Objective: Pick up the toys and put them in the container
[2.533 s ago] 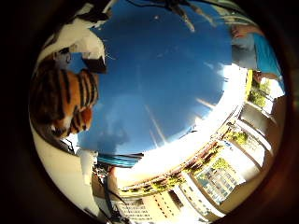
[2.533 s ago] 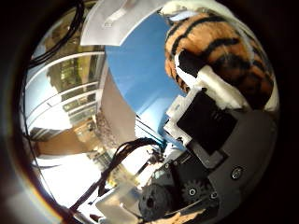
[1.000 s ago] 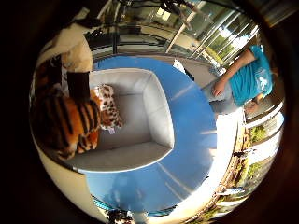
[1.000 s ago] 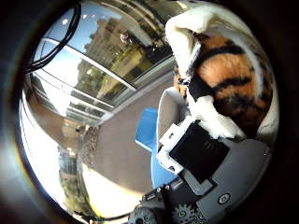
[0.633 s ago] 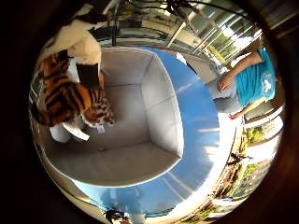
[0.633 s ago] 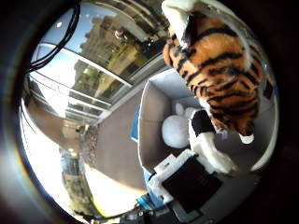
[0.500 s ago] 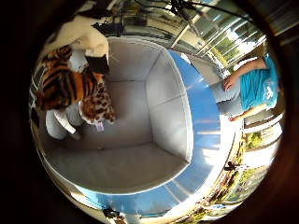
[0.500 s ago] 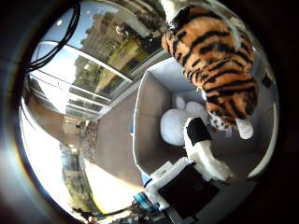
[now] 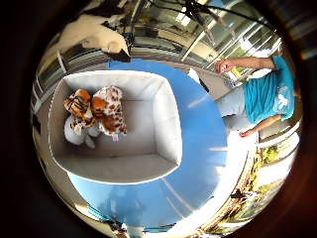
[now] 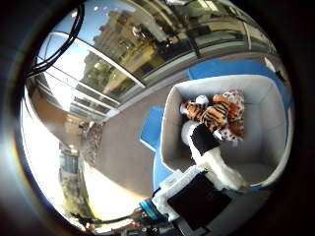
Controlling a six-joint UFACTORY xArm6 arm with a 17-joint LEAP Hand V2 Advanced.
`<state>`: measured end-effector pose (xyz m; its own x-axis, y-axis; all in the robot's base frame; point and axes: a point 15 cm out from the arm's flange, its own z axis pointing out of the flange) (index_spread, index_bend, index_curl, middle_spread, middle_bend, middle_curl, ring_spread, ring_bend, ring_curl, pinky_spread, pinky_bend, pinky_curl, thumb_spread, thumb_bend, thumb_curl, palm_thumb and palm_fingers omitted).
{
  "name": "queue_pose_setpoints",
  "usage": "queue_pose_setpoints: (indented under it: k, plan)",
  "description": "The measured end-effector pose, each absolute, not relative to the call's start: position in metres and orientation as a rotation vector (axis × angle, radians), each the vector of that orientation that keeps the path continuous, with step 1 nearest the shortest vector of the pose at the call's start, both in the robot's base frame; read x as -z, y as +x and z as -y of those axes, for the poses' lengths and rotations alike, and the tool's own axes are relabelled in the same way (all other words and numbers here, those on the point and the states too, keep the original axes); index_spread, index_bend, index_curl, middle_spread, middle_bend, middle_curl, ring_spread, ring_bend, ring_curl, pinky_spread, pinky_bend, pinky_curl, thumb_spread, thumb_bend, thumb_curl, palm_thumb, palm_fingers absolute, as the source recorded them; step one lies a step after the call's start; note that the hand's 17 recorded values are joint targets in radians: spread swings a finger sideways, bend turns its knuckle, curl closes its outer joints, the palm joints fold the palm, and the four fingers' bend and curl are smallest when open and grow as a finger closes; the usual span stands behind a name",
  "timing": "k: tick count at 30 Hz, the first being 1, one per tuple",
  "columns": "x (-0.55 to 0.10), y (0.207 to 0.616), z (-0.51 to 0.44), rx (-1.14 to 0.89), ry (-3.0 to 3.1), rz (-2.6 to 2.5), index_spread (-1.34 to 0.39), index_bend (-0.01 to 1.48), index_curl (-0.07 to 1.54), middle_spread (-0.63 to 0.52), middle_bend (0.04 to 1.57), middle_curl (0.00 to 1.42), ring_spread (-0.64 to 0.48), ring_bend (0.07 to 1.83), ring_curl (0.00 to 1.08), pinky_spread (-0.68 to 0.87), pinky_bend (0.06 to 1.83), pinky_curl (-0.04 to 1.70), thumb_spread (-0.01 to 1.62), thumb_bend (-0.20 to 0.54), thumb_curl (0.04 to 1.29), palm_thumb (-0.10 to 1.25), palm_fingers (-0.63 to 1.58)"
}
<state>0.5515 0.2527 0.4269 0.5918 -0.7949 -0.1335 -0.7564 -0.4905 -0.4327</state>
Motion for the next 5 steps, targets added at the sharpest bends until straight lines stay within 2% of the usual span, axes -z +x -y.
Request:
queue_pose_setpoints:
  k: [5]
  plan:
    - [-0.472,0.517,-0.221,0.122,-2.39,-1.226,-0.45,0.18,0.38,0.04,0.17,0.34,0.28,0.57,0.3,0.5,1.05,0.37,1.09,-0.031,0.47,0.62,0.04]
